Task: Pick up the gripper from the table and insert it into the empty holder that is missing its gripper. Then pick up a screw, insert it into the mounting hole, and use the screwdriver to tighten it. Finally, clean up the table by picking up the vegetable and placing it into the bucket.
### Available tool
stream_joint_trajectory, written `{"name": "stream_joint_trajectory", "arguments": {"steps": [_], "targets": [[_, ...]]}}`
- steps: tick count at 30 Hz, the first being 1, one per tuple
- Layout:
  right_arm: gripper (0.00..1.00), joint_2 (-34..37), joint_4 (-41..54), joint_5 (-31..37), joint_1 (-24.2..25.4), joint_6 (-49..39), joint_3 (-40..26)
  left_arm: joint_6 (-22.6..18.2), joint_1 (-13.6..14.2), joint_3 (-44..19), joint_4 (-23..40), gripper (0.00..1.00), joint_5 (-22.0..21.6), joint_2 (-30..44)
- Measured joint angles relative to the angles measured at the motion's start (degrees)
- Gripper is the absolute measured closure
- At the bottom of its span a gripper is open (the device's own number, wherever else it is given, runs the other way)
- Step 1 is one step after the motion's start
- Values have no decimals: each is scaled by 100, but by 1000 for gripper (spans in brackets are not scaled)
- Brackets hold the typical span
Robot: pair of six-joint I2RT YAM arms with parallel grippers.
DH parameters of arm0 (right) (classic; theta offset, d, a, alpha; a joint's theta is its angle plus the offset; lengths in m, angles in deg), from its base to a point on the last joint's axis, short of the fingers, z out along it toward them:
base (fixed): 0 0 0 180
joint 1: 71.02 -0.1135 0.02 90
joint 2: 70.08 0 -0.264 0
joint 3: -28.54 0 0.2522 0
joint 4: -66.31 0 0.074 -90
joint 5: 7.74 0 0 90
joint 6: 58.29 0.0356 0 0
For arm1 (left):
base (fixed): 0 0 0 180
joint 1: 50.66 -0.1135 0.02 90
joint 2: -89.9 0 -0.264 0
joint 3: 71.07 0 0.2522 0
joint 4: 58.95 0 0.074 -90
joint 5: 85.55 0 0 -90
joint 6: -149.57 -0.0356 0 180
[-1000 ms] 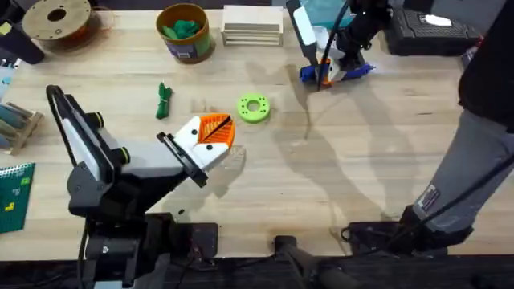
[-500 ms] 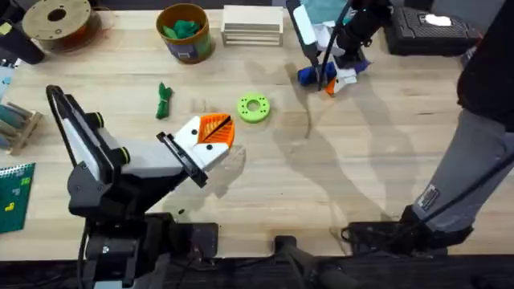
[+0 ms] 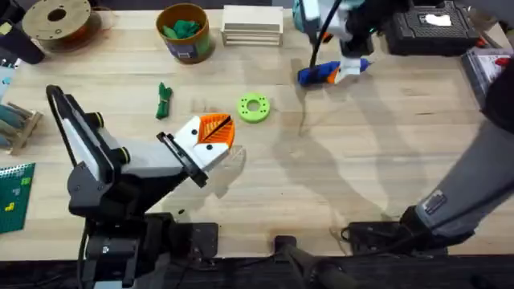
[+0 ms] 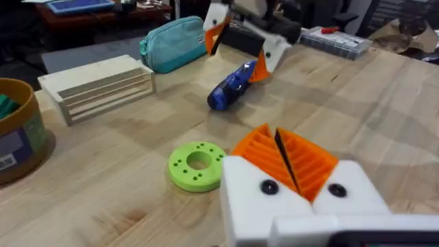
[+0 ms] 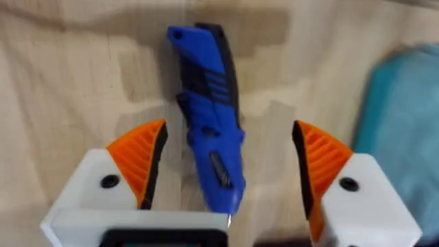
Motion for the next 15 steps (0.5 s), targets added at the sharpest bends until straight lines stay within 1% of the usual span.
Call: {"name": "stream_joint_trajectory", "arguments": {"steps": [4, 7, 11, 15], "targets": [[10, -625, 130, 47, 0, 702, -2, -1, 0, 0, 0, 995, 0, 0], [11, -1083, 359, 324, 0, 1412, -2, -1, 0, 0, 0, 995, 0, 0], [11, -1647, 663, 724, 0, 2556, -2, -1, 0, 0, 0, 995, 0, 0], [11, -2210, 1000, 896, 0, 3816, -1, 1, 0, 0, 0, 995, 0, 0]]}}
